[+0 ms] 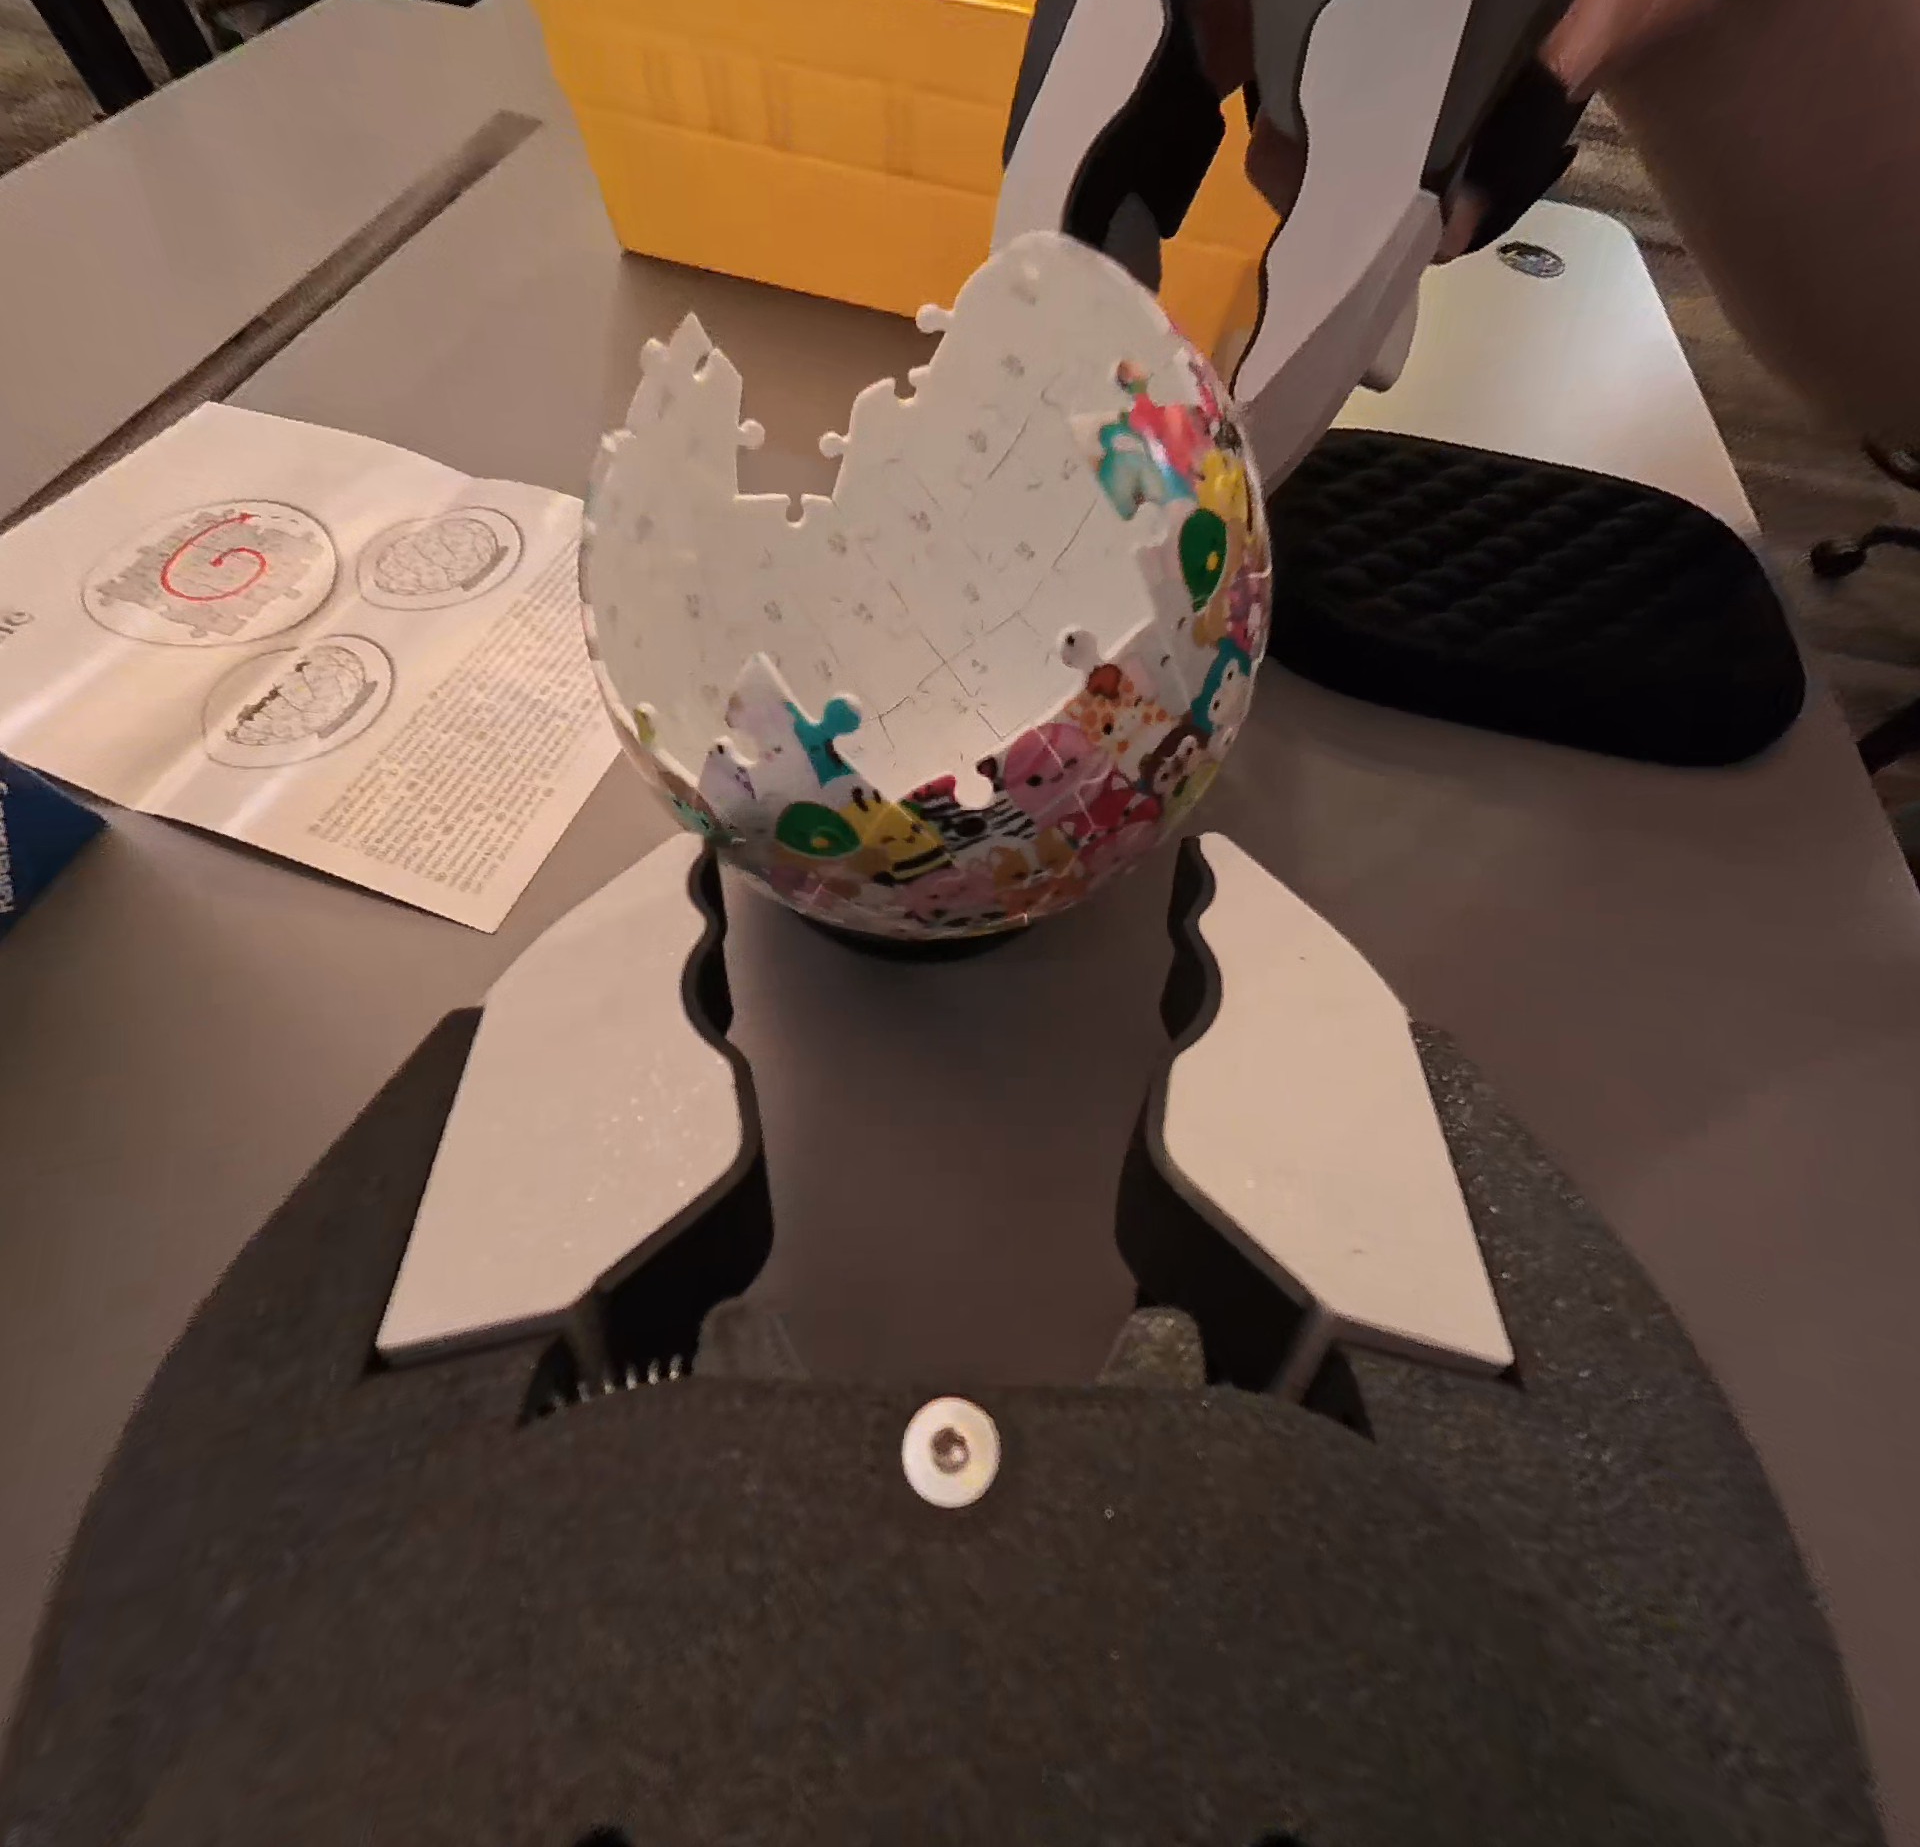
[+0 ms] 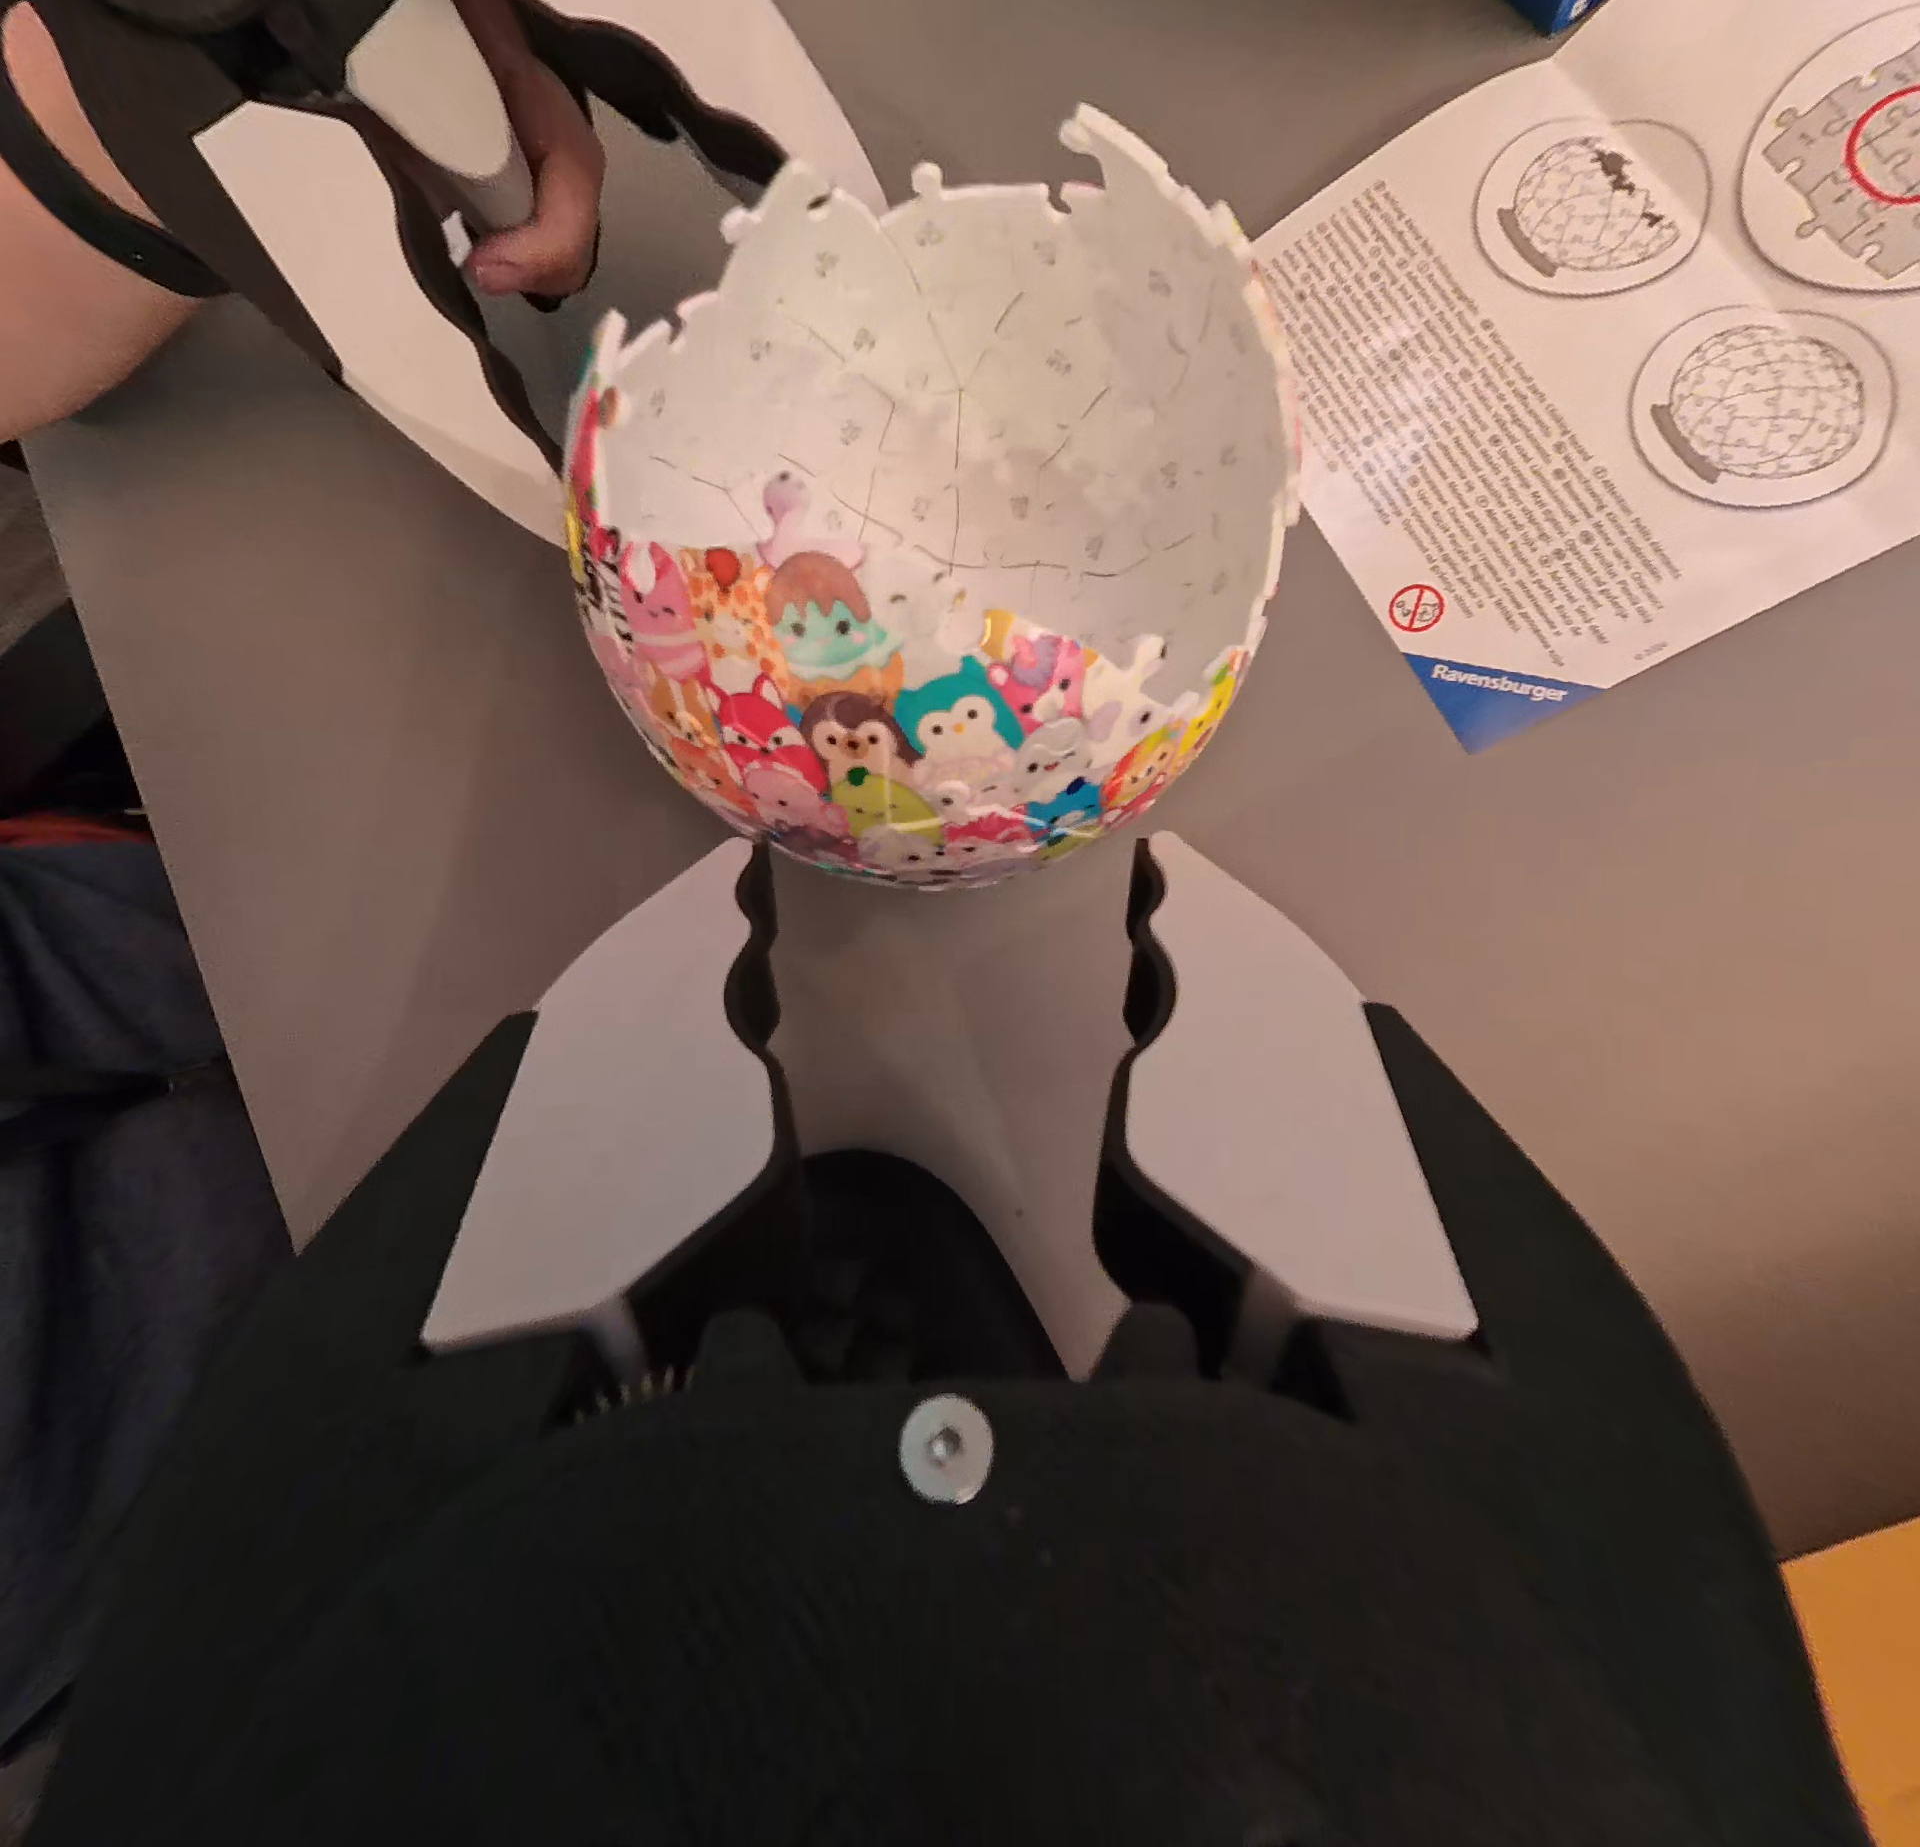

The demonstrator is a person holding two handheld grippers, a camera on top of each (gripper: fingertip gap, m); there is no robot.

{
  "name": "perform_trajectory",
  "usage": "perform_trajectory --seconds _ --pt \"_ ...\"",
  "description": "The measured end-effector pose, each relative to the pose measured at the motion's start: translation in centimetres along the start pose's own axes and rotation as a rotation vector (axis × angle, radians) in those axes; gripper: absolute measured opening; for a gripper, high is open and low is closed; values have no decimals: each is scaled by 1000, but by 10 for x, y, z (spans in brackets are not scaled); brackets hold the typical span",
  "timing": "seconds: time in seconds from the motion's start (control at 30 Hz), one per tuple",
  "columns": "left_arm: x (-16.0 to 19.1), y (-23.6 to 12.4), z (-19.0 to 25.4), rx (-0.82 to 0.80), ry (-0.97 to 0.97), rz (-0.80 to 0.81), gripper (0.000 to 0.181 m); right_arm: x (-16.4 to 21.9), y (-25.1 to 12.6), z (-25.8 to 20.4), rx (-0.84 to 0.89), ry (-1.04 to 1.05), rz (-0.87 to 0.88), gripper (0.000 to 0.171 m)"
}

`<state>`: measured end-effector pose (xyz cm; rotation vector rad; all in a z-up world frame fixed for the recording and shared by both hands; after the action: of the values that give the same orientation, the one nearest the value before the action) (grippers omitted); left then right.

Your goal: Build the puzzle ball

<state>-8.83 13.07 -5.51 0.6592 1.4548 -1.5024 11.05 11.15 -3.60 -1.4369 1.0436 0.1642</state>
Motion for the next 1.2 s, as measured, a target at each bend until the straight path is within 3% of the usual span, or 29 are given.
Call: perform_trajectory --seconds 0.07,0.47,0.73,0.87,0.97,1.03,1.1,1.2 --pt "0 1 0 -9 10 -11 80 -1 -1 -2 -19 2 6 60" --pt "9 -3 18 -54 -22 -44 80 -6 -8 17 -28 16 -29 60" --pt "8 -17 25 -54 -59 26 77 -7 -14 20 0 37 -9 59" --pt "13 -69 34 -145 -85 97 74 0 -36 10 166 4 79 59" --pt "32 -134 40 -355 -49 120 68 6 -60 -15 351 -89 245 58" --pt "52 -175 44 -515 -11 35 64 13 -67 -39 425 -194 387 62" --pt "73 -205 50 -631 5 -88 59 20 -63 -60 434 -267 546 82" --pt "102 -221 58 -678 -10 -210 57 29 -42 -80 314 -271 680 76"
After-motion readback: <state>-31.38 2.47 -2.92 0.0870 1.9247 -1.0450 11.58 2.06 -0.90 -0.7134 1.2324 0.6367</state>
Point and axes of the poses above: each gripper's, where its closed fingertips meet, y out along the fingers, x out of its underside, z = x × y across the jaws, the point moved 7 cm from there along -y, back along the fingers, and after that the axes turned 6 degrees about -y, right-handed, at the moved point
